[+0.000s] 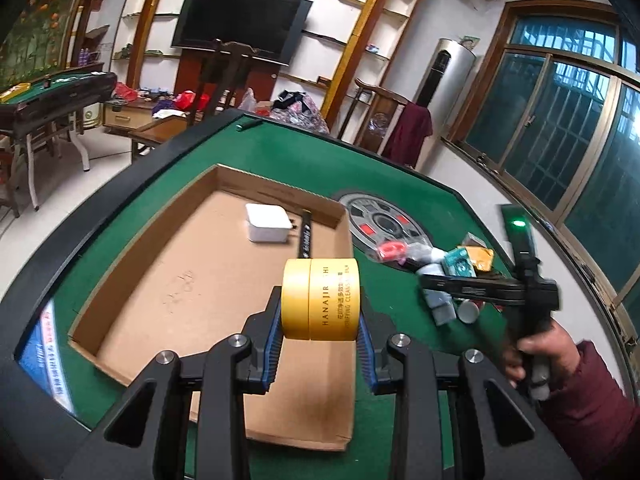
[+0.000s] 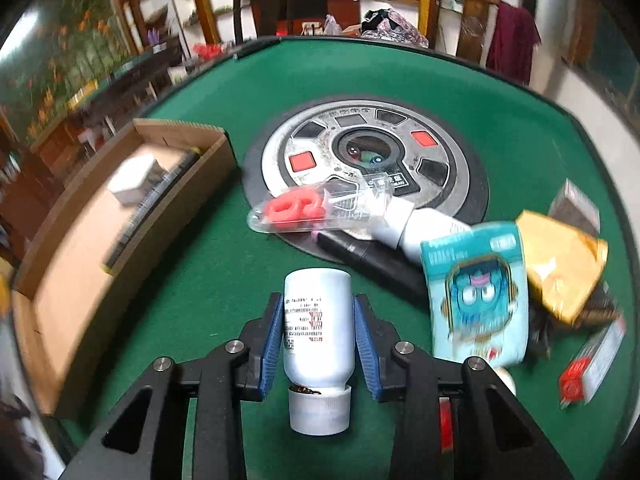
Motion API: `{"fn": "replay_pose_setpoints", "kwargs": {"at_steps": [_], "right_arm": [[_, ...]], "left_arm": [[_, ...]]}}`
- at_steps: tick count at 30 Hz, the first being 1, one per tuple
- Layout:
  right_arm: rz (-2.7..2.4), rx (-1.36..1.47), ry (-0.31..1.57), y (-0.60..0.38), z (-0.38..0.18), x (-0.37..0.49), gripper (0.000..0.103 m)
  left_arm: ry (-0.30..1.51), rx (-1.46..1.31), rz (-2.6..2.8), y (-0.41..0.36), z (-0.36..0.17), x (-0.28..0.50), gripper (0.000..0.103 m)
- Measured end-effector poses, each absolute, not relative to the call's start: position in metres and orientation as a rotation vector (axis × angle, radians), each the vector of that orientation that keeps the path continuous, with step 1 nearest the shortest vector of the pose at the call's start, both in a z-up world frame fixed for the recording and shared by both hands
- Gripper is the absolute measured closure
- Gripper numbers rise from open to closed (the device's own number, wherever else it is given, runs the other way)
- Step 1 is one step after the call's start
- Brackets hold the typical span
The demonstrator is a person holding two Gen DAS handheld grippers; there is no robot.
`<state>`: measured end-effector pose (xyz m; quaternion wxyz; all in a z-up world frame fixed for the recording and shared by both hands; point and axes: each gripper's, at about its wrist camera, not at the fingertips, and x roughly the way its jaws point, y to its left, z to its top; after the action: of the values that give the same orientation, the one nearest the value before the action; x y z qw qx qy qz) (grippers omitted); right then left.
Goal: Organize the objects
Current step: 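Grasp the yellow round tin with the left gripper while the right gripper grasps a white pill bottle, then place the yellow tin and white pill bottle into the box with both grippers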
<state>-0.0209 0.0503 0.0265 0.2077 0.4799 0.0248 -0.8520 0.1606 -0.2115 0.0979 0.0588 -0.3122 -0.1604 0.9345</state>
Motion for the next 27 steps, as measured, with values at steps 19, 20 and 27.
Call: {"fn": "replay_pose_setpoints", "kwargs": {"at_steps": [19, 20, 27], "right_arm": [[-2.153, 1.306, -0.18, -0.072, 0.069, -0.048, 0.065], [-2.163, 1.327, -0.165, -0.078, 0.064, -0.054, 0.065], [-2.228, 1.417, -0.125, -0.098, 0.044, -0.083, 0.065]], "left_arm": [[-0.347, -1.292, 2.88, -0.271, 0.072, 0.016, 0.072], [-0.359, -1.308, 2.863, -0.273, 0.067, 0.008, 0.072], [-0.408, -1.371, 2.828, -0.276, 0.044, -0.023, 0.071]]}}
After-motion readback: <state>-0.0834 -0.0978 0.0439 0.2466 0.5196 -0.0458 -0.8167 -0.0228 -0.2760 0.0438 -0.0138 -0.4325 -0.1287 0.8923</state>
